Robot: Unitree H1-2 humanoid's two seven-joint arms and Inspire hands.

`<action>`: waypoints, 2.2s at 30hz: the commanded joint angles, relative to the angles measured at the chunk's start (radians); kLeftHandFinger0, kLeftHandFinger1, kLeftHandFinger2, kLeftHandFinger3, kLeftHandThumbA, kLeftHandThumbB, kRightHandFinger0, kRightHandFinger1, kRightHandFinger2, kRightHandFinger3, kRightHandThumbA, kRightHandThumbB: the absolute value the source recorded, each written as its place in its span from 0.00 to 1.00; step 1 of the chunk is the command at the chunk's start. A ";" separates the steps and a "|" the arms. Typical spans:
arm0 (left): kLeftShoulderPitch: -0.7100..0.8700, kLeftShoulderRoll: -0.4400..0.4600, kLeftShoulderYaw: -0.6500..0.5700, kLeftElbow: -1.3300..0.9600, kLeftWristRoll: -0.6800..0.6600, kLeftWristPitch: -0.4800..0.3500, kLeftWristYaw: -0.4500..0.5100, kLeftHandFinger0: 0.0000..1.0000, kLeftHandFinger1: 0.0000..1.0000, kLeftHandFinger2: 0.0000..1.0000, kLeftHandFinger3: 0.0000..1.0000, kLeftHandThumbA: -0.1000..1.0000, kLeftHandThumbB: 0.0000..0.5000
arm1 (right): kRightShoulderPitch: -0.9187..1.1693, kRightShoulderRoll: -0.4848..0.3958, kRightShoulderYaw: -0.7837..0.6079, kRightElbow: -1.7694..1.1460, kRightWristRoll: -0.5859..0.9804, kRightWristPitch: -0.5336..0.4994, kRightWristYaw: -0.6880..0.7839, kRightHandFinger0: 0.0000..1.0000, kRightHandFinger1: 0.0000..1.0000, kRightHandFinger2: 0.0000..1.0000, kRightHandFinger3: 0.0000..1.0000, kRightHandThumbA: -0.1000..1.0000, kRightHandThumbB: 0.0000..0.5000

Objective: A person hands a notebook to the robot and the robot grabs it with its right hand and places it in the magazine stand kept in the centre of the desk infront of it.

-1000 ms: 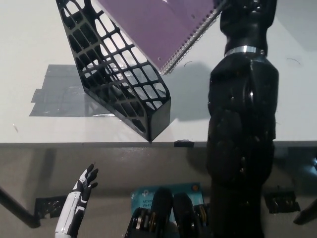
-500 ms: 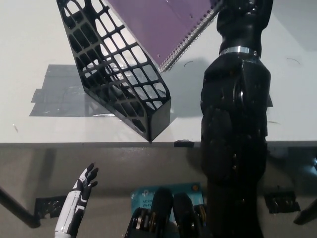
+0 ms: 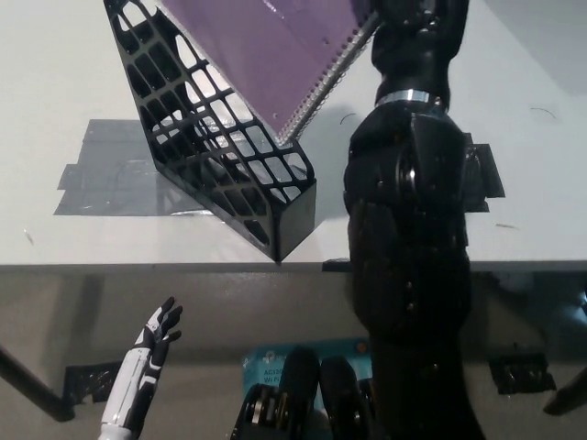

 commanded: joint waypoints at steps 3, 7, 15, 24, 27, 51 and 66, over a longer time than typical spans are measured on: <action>-0.019 0.020 -0.007 -0.036 -0.002 -0.037 -0.002 0.97 1.00 1.00 1.00 1.00 1.00 | -0.062 0.031 0.048 0.025 0.017 -0.160 -0.012 0.00 0.00 0.00 0.00 0.77 0.00; -0.021 0.021 -0.009 -0.035 -0.007 -0.037 -0.004 0.96 1.00 1.00 1.00 1.00 1.00 | -0.061 0.031 0.052 0.090 -0.066 -0.176 -0.027 0.00 0.00 0.00 0.00 0.84 0.00; -0.025 0.018 -0.007 -0.037 -0.009 -0.037 -0.002 0.95 1.00 1.00 1.00 1.00 1.00 | -0.075 0.027 0.046 0.232 -0.128 -0.244 -0.018 0.00 0.00 0.00 0.00 0.90 0.00; -0.032 0.017 -0.003 -0.040 -0.009 -0.037 -0.005 0.95 1.00 1.00 1.00 1.00 1.00 | -0.083 0.015 0.067 0.406 -0.211 -0.328 -0.035 0.00 0.00 0.04 0.05 0.95 0.00; -0.033 0.016 -0.004 -0.041 -0.010 -0.037 -0.006 0.97 1.00 1.00 1.00 1.00 1.00 | -0.085 0.019 0.060 0.454 -0.205 -0.355 -0.028 0.00 0.00 0.24 0.22 0.93 0.00; -0.037 0.023 -0.014 -0.052 -0.004 -0.037 -0.013 0.97 1.00 1.00 1.00 1.00 1.00 | -0.062 -0.029 0.143 0.671 -0.153 -0.515 0.175 1.00 1.00 1.00 1.00 1.00 0.68; -0.044 0.033 -0.025 -0.045 0.017 -0.037 -0.005 0.97 1.00 1.00 1.00 1.00 1.00 | 0.078 -0.144 0.195 0.199 -0.152 -0.334 0.314 1.00 1.00 1.00 1.00 1.00 0.89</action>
